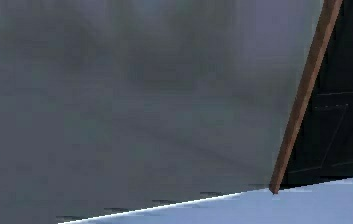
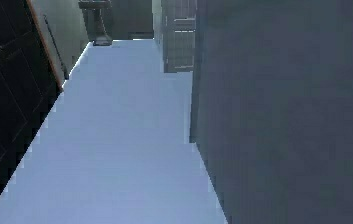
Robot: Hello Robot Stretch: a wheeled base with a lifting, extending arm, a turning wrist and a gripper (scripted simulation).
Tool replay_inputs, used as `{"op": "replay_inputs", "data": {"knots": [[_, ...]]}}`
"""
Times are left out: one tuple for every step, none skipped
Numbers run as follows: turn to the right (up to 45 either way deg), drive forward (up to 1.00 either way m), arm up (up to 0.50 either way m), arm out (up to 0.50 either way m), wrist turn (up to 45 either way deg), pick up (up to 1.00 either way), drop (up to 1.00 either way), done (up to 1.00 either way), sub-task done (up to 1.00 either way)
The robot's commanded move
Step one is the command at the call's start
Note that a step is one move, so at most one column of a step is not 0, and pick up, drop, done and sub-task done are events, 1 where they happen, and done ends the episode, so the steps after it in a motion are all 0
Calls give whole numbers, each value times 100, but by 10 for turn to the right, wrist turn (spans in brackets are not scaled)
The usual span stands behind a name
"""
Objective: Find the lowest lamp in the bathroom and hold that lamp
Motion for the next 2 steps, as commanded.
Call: {"op": "replay_inputs", "data": {"knots": [[-450,0,0,0,0,0,0,0,0],[450,0,0,0,0,0,0,0,0]]}}
